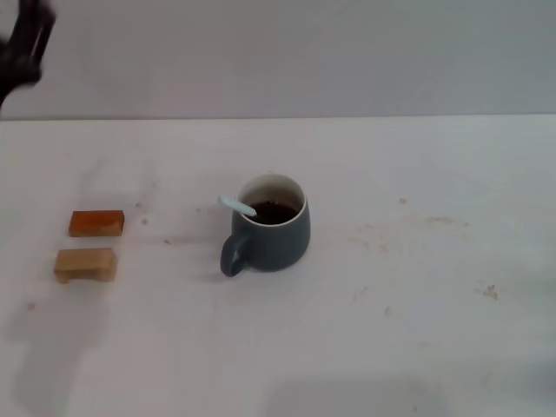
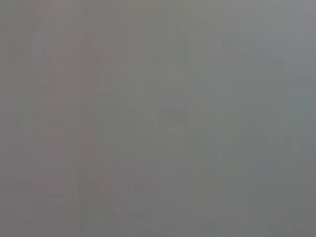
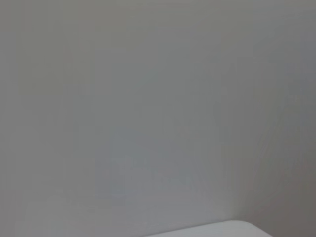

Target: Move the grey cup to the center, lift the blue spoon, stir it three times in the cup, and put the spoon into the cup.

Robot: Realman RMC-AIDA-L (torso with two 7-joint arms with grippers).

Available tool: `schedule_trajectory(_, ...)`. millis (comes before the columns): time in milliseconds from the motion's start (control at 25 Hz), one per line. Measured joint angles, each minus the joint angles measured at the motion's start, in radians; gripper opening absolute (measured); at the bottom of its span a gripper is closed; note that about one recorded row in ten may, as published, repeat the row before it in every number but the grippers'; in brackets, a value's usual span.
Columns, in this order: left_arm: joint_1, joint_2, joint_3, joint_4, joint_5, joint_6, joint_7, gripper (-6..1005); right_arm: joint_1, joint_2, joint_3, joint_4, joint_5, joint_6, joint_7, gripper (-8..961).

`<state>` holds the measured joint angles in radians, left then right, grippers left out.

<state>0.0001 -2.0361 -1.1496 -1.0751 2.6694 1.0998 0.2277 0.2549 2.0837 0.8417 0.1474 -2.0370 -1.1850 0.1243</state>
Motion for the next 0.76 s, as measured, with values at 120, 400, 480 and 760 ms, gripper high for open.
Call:
schedule_trajectory(120, -0.030, -0.002, -0.102, 0.230, 0.109, 0.086, -0.204, 786, -0.003, -0.001, -0.028, 0.000, 0.000, -0.036, 0.000, -1)
schedule_trajectory(400, -0.080, -0.012, -0.192, 0.508, 0.156, 0.077, -0.213, 785, -0.014, -0.001, -0.087, 0.000, 0.000, -0.123, 0.000, -1)
schedule_trajectory(480, -0.093, -0.012, -0.202, 0.577, 0.155, 0.088, -0.215, 785, -0.020, -0.001, -0.114, -0.001, 0.000, -0.162, 0.000, -1)
schedule_trajectory(760, -0.120, -0.023, -0.292, 0.777, 0.149, 0.190, -0.281, 785, -0.035, -0.001, -0.204, -0.005, 0.000, -0.294, -0.030, -1)
